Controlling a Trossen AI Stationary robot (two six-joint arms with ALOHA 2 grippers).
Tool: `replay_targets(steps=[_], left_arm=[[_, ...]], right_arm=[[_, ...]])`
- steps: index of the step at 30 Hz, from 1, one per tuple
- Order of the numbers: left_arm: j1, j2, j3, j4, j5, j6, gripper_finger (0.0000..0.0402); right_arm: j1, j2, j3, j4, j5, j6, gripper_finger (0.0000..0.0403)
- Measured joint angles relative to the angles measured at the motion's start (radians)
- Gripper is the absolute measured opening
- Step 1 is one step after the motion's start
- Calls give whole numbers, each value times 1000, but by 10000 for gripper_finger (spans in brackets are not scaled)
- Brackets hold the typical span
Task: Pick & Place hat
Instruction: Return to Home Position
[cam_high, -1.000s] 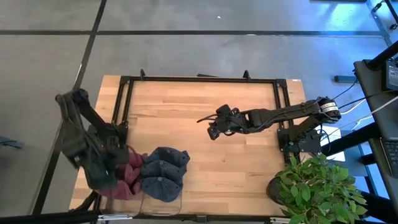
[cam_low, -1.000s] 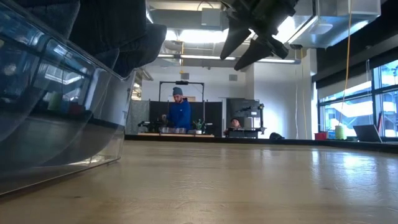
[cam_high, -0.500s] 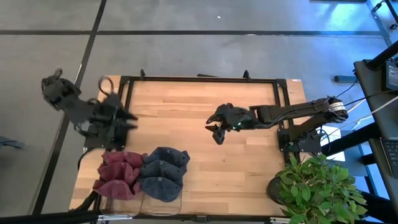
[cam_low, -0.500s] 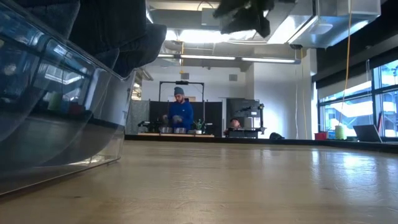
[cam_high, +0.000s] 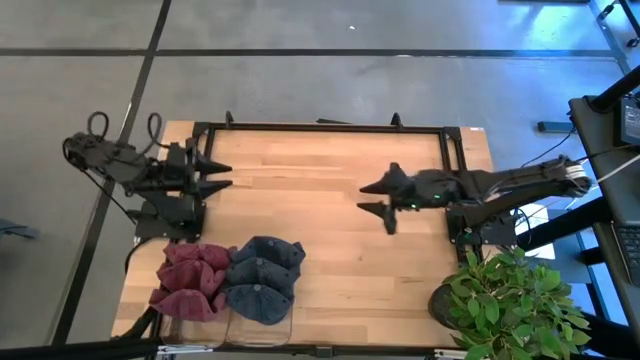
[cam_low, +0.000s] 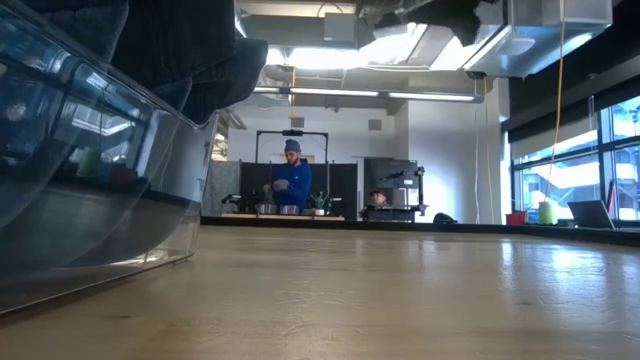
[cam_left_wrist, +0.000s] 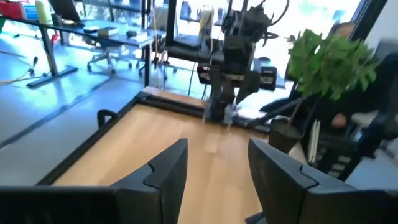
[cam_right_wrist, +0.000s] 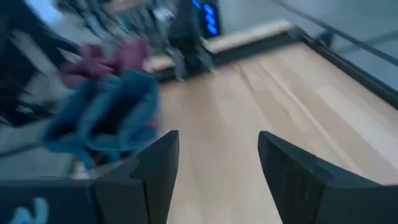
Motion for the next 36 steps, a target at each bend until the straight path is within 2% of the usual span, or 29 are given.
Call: replay_targets(steps=[5,9,17,27,36], left_arm=[[13,-183,-248,249,31,39,164],[49,-301,-423,410,43,106,166],[130,-478,-672,470,90,28,166],[212,-654,-893,531,164,-18,166],[316,-656,-1015,633,259,-45,166]], right_arm=[[7,-172,-222,241,-70,-6,220],[6,-283,-354,336,-108,-8,220],[6,-442,-576,507,-91,-11,220],[6,-559,-754,634,-90,-4,220],[6,-634,-854,728,-71,-5,220]])
